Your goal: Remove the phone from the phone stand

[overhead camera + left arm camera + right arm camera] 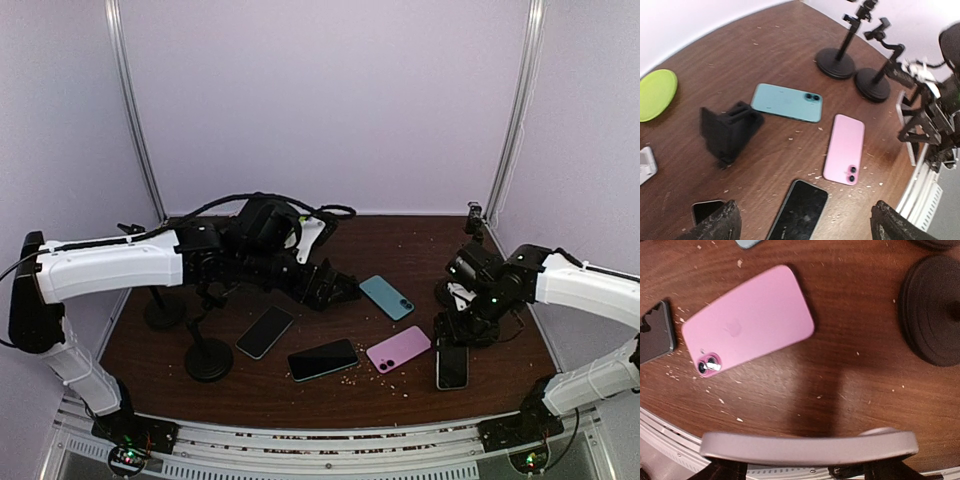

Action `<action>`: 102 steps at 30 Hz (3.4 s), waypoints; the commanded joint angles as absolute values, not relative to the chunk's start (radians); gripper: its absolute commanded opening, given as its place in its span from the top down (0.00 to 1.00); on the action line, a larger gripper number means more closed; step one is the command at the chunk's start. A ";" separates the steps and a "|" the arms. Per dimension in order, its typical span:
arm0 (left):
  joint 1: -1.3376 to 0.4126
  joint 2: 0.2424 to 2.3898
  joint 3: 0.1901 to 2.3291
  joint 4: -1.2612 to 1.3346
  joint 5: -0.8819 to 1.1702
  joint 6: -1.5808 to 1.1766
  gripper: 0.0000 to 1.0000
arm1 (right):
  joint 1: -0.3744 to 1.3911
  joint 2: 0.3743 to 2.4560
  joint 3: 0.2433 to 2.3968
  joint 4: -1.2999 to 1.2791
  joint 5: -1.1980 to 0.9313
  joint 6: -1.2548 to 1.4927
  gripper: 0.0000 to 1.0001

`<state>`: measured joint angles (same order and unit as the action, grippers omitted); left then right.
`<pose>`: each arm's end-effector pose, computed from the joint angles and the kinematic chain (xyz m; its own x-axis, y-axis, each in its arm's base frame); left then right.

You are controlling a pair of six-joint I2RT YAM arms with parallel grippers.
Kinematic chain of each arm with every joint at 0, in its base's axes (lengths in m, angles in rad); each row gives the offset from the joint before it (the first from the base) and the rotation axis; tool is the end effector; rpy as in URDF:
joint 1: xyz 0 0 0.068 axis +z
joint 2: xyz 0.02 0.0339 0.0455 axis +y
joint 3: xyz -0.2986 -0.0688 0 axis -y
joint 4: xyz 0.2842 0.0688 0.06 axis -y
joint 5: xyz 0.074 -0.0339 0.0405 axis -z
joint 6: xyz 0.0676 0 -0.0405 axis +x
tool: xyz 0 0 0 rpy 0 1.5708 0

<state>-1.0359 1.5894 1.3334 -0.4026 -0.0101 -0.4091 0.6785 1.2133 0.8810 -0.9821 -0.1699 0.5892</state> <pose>0.2186 -0.3676 0.3115 -0.6268 0.2776 -0.7280 0.6615 0.6834 -0.3089 0.1792 0.1592 0.2212 -0.9884 -0.0933 -0.1199 -0.1236 0.9529 0.2769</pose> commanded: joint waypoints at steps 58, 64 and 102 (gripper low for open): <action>-0.600 1.057 1.306 -1.042 -0.620 -0.711 0.08 | 0.690 1.214 0.938 -0.982 -0.031 0.605 0.01; -0.507 1.022 1.300 -1.032 -0.604 -0.569 0.08 | 0.705 1.180 1.002 -0.948 -0.063 0.528 0.00; 0.081 1.106 0.931 -0.431 0.072 0.063 0.29 | 0.728 1.237 1.100 -0.887 -0.131 0.417 0.01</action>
<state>0.0586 1.1072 0.9619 -0.5453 -0.0254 -0.0044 0.7227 1.2304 1.0645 -0.9035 -0.1173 0.4362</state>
